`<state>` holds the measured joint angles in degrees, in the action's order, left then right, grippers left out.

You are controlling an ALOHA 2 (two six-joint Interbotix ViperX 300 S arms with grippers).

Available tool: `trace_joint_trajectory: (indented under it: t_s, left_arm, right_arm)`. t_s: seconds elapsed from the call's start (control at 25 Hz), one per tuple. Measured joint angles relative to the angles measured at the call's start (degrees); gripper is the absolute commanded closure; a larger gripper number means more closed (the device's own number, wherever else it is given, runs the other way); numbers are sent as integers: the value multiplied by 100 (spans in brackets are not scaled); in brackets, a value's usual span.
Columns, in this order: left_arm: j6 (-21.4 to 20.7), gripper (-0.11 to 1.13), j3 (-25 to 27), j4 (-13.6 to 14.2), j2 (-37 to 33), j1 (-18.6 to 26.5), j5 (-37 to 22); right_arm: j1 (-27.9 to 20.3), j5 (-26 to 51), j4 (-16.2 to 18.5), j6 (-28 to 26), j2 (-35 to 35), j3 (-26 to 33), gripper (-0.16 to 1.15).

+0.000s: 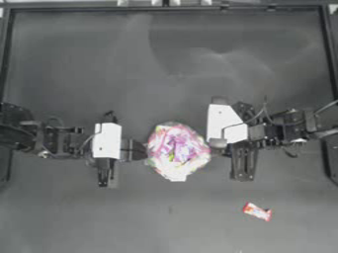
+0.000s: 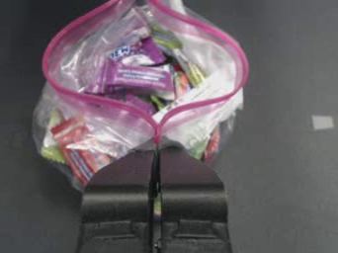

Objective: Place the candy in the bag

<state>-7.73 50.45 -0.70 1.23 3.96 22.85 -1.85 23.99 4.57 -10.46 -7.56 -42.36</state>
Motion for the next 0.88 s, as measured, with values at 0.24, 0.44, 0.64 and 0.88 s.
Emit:
trace_joint_trajectory:
  t_s: [0.24,0.44,0.64,0.88]
  left_arm:
    - [-62,98,-79,-18,53,9,-114]
    - [-62,98,-79,-18,53,18,-149]
    - [-62,98,-88,-18,53,18,-167]
    - [-62,98,-88,-18,53,18,-185]
  right_arm:
    - [0,-35,35,0,18,0,94]
    - [0,-35,97,9,26,0,85]
    - [0,-44,97,35,26,0,32]
    - [0,26,-97,62,26,70,-5]
